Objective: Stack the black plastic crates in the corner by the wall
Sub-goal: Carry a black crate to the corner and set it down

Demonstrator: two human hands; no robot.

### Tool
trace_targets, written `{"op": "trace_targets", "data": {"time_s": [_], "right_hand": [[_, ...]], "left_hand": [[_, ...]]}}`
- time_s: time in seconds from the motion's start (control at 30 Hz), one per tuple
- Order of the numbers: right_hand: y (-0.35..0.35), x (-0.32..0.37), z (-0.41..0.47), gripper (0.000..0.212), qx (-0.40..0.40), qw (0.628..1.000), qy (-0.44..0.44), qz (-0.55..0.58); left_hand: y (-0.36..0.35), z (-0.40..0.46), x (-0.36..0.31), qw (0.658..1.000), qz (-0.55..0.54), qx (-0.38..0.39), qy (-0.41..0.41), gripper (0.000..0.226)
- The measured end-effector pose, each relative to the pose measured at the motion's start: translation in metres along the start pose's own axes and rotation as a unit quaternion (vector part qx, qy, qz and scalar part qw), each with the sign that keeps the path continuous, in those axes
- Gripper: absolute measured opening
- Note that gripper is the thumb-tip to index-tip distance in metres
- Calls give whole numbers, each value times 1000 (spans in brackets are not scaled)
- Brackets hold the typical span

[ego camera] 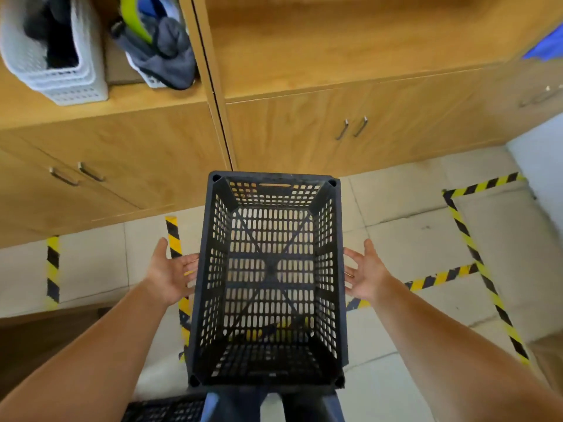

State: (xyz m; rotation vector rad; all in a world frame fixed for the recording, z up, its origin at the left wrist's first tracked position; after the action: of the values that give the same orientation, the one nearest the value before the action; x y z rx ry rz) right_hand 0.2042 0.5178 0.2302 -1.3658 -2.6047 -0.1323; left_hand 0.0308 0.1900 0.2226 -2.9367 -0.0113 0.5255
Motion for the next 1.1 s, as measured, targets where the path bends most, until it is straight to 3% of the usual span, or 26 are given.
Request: {"op": "trace_targets", "data": {"time_s": [0.2,0.63,0.83,1.1], "right_hand": [[96,34,-59,73,-30,999,25,32],[292,94,-159,71,-42,988,77,129],[373,104,-187,57,-73,970,108,203],[473,112,-203,59,-111,939,120,303]], "left_hand": [[-99,-51,10,995,78,58,14,88],[-324,-140,53,968,227,107,-24,88],[-426,-168,71,944,298,140,-39,86],[-565,-182,109,898,397,184,-48,85]]}}
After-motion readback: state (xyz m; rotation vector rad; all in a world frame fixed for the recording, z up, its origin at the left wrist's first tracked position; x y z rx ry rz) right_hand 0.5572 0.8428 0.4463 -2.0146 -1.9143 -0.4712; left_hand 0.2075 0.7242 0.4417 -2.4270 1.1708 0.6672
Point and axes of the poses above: each hand's wrist, its own z-axis towards the middle knuckle, its own y-axis out of the back of the hand, x = y × z, the point moved 6 cm from there along z, towards the middle knuckle, and after that the axes turned 4 degrees about -y, right-handed, at the moved point
